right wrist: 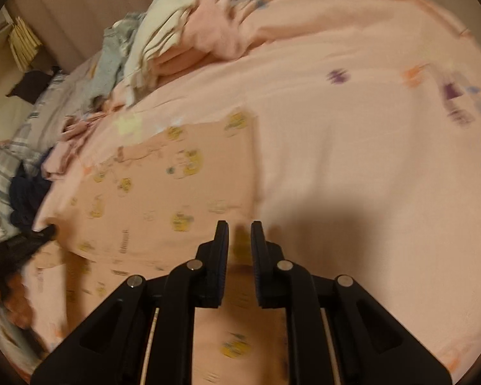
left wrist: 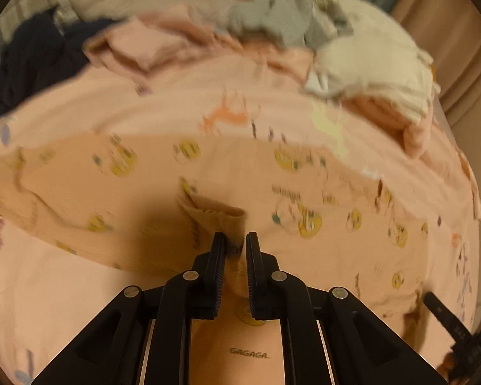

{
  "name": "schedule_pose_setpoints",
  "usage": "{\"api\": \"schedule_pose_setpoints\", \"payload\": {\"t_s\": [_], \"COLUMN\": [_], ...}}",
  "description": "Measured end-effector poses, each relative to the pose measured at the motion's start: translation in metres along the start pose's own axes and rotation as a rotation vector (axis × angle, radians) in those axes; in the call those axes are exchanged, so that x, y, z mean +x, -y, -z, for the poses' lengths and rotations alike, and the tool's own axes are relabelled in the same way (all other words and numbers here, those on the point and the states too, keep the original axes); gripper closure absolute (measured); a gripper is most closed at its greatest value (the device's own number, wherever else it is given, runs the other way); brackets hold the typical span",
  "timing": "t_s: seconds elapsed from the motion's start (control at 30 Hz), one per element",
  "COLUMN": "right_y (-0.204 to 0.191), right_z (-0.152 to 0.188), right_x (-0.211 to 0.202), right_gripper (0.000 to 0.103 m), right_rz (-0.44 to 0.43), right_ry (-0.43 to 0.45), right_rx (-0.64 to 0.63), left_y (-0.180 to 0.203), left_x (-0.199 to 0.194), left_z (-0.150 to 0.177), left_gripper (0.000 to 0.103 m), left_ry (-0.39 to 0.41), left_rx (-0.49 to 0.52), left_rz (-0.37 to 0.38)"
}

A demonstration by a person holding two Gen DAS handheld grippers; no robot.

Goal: Fold small clothes

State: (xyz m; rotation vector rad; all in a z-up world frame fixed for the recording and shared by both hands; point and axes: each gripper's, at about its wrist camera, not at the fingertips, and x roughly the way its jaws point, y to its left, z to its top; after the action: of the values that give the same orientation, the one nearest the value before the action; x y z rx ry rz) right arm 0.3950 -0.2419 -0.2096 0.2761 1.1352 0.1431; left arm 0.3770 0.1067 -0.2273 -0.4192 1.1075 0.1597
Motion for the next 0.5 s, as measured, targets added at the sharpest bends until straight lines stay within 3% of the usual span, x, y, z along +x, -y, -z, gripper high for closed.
{"api": "schedule_pose_setpoints", "payload": {"t_s": [0.1, 0.17, 0.3, 0.37, 0.4, 0.43, 0.47, 0.5], "right_y": [-0.003, 0.005, 0.019, 0.024, 0.028, 0.036, 0.046, 0.051], "right_z": [0.008, 0.011, 0.011, 0.011, 0.013, 0.013, 0.013, 0.012], "right_x": [0.019, 0.024, 0.015, 0.012, 0.008, 0.002, -0.006, -0.01], "right_gripper": [0.094, 0.103, 0.103, 0.103, 0.103, 0.102, 0.093, 0.093], "right_rz": [0.098, 0.116, 0.095, 0.363, 0.38, 0.314, 0.199, 0.12], "right_ry": [-0.002, 0.007, 0.009, 0.042, 0.048, 0.041, 0.034, 0.035], "right_rx": [-0.023, -0.026, -0.012, -0.047, -0.049, 0.001, 0.085, 0.14], "left_y": [-0.005, -0.007, -0.02, -0.032, -0.038, -0.041, -0.041, -0.038], "left_x": [0.027, 0.023, 0.0, -0.018, -0.025, -0.032, -0.034, -0.033], "left_z": [0.006, 0.009, 0.007, 0.003, 0.0, -0.002, -0.003, -0.004], "left_gripper": [0.095, 0.095, 0.095, 0.095, 0.095, 0.095, 0.095, 0.095], "left_ry": [-0.114, -0.085, -0.062, -0.032, 0.0, 0.038, 0.058, 0.065], "left_rx": [-0.041, -0.02, 0.007, -0.017, -0.026, -0.024, -0.01, 0.007], "left_rz": [0.048, 0.049, 0.043, 0.044, 0.055, 0.058, 0.044, 0.024]}}
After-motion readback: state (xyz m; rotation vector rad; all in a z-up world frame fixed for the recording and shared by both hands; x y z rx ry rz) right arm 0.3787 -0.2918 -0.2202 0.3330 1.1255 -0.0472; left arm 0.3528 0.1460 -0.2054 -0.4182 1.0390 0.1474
